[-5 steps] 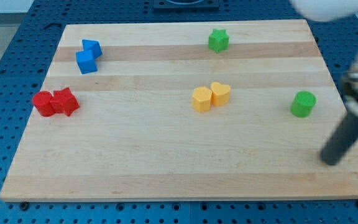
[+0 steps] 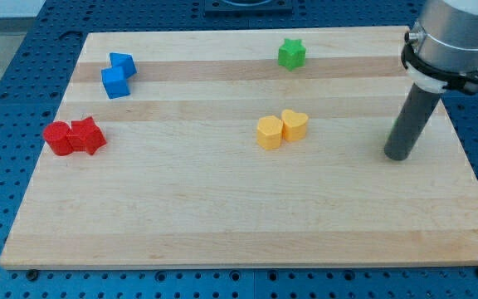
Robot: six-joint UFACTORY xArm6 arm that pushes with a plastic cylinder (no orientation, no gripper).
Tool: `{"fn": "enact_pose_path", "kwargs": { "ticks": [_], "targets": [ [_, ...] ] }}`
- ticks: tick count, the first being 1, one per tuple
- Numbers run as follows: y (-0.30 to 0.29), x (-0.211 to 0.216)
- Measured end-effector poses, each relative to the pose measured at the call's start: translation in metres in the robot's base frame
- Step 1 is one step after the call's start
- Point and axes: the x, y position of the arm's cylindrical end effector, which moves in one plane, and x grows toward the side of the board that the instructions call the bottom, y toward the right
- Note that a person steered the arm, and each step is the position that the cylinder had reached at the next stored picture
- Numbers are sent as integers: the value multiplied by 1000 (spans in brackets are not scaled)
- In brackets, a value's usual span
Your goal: Move green circle towards top right
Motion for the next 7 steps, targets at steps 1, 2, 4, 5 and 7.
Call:
{"fn": "enact_pose_path", "kwargs": {
  "ticks": [1, 2, 4, 5, 7],
  "targets": [
    [0, -20],
    [-1, -60],
    [28, 19],
    [70, 6],
    [74, -45]
  ]
}}
